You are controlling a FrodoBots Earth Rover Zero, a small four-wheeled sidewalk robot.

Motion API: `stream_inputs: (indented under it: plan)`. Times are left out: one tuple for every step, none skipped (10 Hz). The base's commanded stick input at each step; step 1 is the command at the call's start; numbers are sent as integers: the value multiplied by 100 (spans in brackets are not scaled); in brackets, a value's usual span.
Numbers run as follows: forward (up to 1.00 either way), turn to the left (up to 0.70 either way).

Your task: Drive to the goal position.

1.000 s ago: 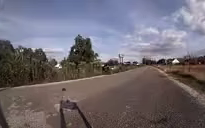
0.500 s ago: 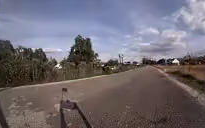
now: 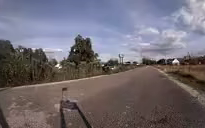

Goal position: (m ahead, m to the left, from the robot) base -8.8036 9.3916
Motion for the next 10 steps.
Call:
stream_inputs:
  plan:
    - [3, 0]
    - [4, 0]
    - [4, 0]
    - [1, 0]
    - [0, 0]
    - [3, 0]
    - [4, 0]
    - [3, 0]
    - [1, 0]
    - [0, 0]
